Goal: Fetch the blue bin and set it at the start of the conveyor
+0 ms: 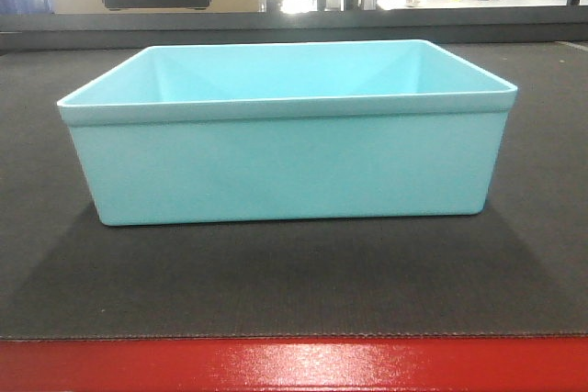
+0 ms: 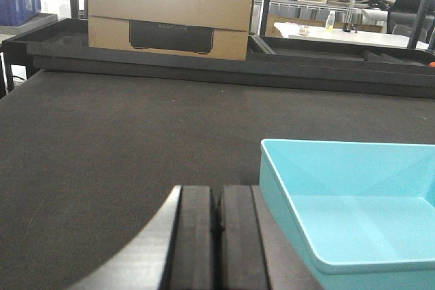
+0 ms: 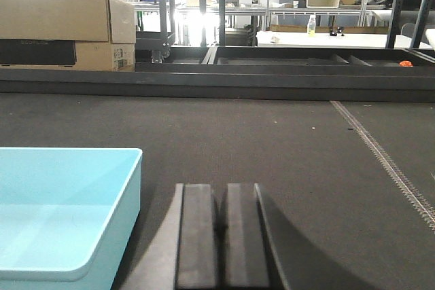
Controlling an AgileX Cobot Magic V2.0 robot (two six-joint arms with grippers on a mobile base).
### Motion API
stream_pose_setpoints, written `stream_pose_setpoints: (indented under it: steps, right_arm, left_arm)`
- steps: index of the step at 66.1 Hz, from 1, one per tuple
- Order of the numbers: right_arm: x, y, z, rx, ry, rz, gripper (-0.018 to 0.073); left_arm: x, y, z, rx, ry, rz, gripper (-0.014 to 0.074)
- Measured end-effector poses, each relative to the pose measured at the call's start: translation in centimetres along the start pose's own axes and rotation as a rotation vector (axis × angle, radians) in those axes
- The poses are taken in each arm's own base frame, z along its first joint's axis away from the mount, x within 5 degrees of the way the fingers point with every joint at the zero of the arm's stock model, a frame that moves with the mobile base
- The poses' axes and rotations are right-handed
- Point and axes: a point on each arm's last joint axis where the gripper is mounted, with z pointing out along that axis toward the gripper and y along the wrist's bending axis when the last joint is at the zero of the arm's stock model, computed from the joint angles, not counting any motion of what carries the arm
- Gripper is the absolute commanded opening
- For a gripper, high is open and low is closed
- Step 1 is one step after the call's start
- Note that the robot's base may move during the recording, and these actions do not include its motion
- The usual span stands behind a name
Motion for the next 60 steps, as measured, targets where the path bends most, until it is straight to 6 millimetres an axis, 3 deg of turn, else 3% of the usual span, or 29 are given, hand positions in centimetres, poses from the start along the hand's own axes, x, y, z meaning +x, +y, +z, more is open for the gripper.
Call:
stream_pose_setpoints:
  steps: [18,27,44,60]
  right_arm:
    - [0.0,0.0,0.0,0.000,0.000,0.000,-0.0162]
    - [0.0,0.0,0.0,0.000,0.000,0.000,-0.0162]
    - [0.0,0.0,0.0,0.000,-0.001,-0.002,-0.0162]
    - [0.0,0.0,0.0,0.000,-0.003,-0.002,-0.0162]
  left_arm:
    - [0.6,0.3,-0.3,-0.060,-0.017,0.000,-0.0111]
    - [3.2,0.6,-0.4,-0.091,-0.073,0.004,-0.0111]
    - [10.5,1.1,1.3,-0.087,-0.039,0.041,-0.0111]
    - [11.2,1.2,1.4,-0.088,-0.023,0.042,-0.0111]
